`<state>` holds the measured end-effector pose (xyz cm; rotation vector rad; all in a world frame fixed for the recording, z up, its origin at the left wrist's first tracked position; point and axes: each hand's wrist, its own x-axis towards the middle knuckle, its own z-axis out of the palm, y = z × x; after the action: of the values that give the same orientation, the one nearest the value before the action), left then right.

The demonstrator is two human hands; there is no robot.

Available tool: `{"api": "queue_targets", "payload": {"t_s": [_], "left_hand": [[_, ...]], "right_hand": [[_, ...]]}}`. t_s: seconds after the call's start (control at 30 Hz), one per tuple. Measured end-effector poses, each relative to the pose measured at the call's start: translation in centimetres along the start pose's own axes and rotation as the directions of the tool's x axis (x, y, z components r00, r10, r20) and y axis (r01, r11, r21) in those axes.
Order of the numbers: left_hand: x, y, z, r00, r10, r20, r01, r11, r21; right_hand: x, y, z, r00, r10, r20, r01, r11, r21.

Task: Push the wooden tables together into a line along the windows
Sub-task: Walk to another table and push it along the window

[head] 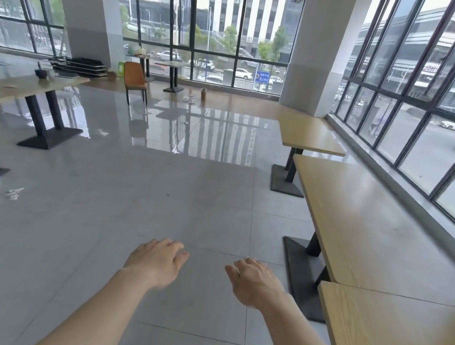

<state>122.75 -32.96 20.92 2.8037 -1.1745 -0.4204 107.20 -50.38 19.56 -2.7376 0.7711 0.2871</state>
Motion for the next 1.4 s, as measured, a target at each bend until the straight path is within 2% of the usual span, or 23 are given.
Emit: {"api": "queue_targets", "payload": {"t_s": [0.27,0.6,0.77,0.97,1.4], "left_hand": [[26.6,-2.6,-6.4,0.999,0.051,0.016,-0.050,0.998,-0.022],[54.8,-1.0,-12.3,0.991,0.113,0.069,-0.113,0.994,-0.014],[71.2,1.5,-14.8,0.988,0.128,0.080,-0.129,0.992,0.003],[90.2,3.7,-21.3,0.994,0.101,0.029,-0.101,0.995,0.010],[130.9,1.8,-29.4,0.996,0.090,0.016,-0.089,0.996,-0.025]], "right_hand": [[23.3,2.2,-8.2,0.995,0.097,0.005,-0.098,0.995,0.035],[49.2,9.3,-15.6,0.988,0.153,-0.002,-0.152,0.985,0.085],[64.2,14.7,-19.7,0.988,0.153,-0.007,-0.152,0.983,0.107],[82.1,20.1,-28.3,0.988,0.152,0.004,-0.152,0.983,0.107],[122.6,26.5,-40.9,0.990,0.142,-0.011,-0.142,0.989,0.036]]}}
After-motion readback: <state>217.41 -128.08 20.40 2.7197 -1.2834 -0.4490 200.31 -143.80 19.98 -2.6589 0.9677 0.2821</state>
